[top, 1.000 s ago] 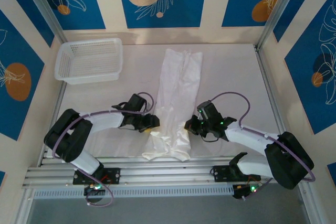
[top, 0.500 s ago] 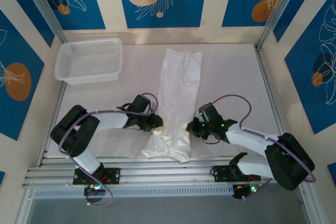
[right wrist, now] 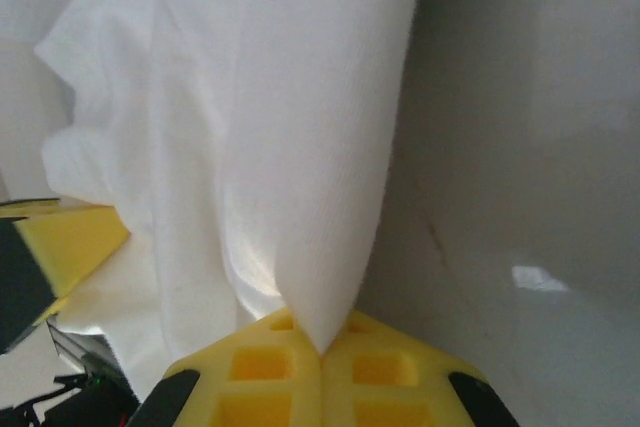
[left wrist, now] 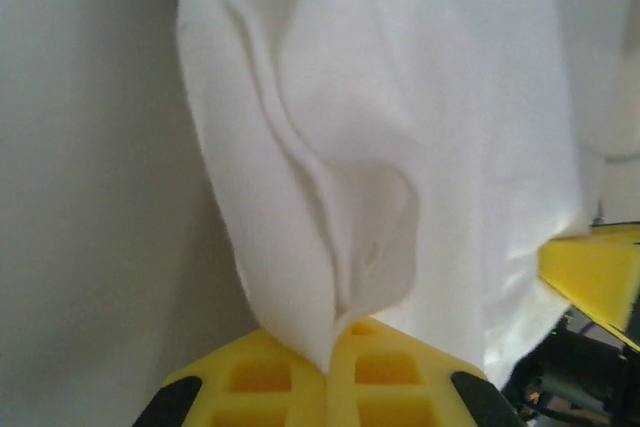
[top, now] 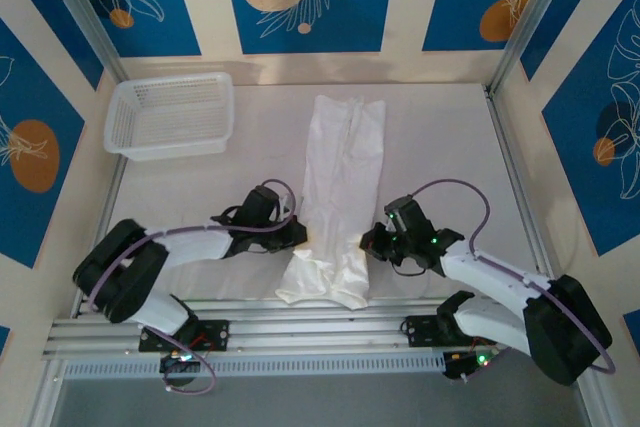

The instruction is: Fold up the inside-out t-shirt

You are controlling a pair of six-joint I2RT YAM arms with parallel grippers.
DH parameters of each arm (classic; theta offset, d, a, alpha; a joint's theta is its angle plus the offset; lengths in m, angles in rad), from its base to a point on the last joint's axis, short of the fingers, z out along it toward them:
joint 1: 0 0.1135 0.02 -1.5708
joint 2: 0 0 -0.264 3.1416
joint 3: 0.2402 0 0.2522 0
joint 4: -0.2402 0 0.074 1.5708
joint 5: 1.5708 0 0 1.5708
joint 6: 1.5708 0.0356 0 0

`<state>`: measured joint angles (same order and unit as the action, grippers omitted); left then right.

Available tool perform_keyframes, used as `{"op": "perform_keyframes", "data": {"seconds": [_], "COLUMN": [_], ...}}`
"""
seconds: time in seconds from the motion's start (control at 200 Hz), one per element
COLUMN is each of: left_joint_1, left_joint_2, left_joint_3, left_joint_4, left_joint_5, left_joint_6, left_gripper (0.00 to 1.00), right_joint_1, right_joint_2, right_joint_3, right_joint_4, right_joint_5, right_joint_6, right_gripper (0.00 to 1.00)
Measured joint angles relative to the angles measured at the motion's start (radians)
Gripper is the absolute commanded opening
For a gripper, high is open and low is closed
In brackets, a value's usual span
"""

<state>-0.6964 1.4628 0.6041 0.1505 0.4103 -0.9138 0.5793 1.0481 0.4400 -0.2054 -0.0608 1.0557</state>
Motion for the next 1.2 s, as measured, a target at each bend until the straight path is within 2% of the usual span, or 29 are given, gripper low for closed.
{"op": "perform_keyframes", "data": {"seconds": [0.12,0.32,0.585,0.87,0.92,1.01,1.06,1.12,1.2], "left_joint_1": [-0.001,0.034,0.139,0.218,0.221,0.229,0.237,0.25,0.272], "left_joint_2": [-0.018,0.066,0.318,0.661,0.697,0.742,0.759,0.764,0.764], "left_joint_3": [0.109,0.344,0.698,0.953,0.973,1.007,1.023,1.031,1.042], "left_joint_4": [-0.042,-0.059,-0.074,-0.003,-0.008,-0.019,-0.013,-0.009,-0.009], "left_joint_5": [-0.041,-0.106,-0.122,-0.046,-0.048,-0.049,-0.049,-0.046,-0.034], "left_joint_6": [0.02,0.049,0.085,0.036,0.032,0.031,0.029,0.024,0.039], "left_gripper": [0.0,0.0,0.0,0.0,0.09,0.33,0.45,0.53,0.56], "right_joint_1": [-0.059,-0.253,-0.375,-0.463,-0.472,-0.483,-0.487,-0.49,-0.498], "right_joint_2": [0.003,0.112,0.369,0.673,0.734,0.842,0.896,0.946,0.954], "right_joint_3": [0.125,0.349,0.669,0.871,0.912,0.996,1.053,1.123,1.158], "right_joint_4": [-0.082,-0.101,-0.121,-0.092,-0.089,-0.093,-0.109,-0.145,-0.174], "right_joint_5": [-0.01,-0.057,-0.106,-0.161,-0.185,-0.224,-0.232,-0.231,-0.227], "right_joint_6": [-0.048,-0.15,-0.292,-0.351,-0.359,-0.38,-0.398,-0.425,-0.445], "right_gripper": [0.0,0.0,0.0,0.02,0.08,0.34,0.41,0.47,0.55]}}
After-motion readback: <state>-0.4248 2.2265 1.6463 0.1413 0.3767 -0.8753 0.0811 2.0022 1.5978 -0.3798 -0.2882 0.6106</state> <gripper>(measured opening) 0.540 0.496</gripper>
